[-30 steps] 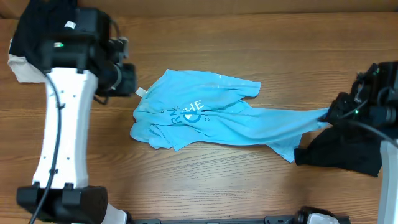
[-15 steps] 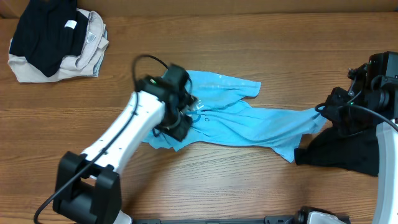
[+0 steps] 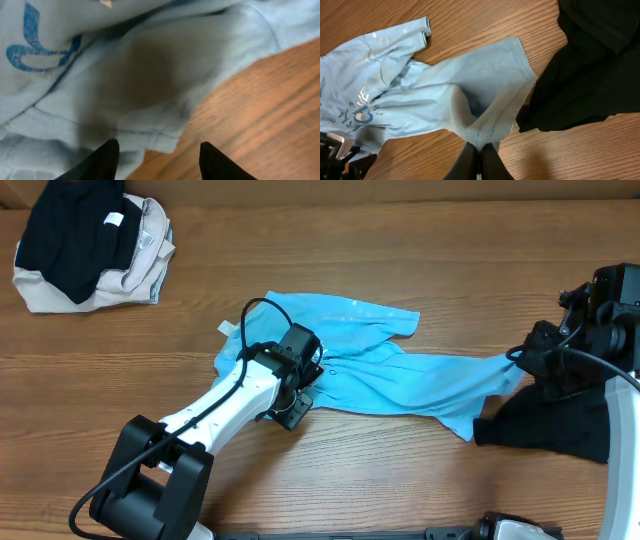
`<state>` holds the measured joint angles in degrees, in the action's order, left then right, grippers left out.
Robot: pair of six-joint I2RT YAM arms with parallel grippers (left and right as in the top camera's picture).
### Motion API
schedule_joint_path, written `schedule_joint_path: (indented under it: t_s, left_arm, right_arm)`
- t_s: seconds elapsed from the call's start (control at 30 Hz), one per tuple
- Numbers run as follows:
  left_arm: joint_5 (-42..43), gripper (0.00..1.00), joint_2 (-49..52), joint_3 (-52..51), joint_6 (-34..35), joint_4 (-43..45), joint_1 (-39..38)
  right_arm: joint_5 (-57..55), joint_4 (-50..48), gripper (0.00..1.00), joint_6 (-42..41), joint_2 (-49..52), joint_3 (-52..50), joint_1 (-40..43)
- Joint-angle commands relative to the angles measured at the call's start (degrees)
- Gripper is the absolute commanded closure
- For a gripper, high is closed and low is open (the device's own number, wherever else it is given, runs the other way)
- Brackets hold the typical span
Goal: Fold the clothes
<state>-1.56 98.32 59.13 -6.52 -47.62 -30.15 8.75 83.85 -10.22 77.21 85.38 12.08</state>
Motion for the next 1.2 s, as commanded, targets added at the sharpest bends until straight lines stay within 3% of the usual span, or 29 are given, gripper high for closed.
schedule_joint_path:
  t_s: [0.0,0.37,0.5,0.67,0.77,1.03,1.17]
  left_arm:
    - [-1.84,0.49,-0.07,-2.40,-1.18,2.49,-0.26]
    - [-1.88,0.53,-0.07,-7.69,-1.16,8.48,-0.26]
    - [-2.05,0.63,-0.07,-7.63,-1.18,8.76,-0.26]
    - [-2.05,0.88,-0.09,-6.16,-0.92,7.06,-0.26]
    - [-2.08,0.94,-0.09,-3.85,-0.09,5.25,-0.26]
    - [-2.62,0.96,-0.09,4.94,0.72,-0.02,-0.20]
    - [-7.54,0.95,-0.09,12.09,4.20,-5.40,-0.17]
  right_arm:
    - [0.13,-0.09,0.96,0.70,-0.68,0.13,0.44]
    - [0.11,0.11,0.96,1.25,-0.68,0.13,0.44]
    - [-0.13,0.46,0.96,1.33,-0.68,0.13,0.44]
    - [-0.13,0.46,0.96,1.33,-0.68,0.13,0.44]
    - [-0.13,0.44,0.96,1.33,-0.68,0.13,0.44]
    - [-0.13,0.52,0.96,1.33,-0.68,0.13,0.44]
    - [-0.13,0.52,0.96,1.33,-0.68,0.13,0.44]
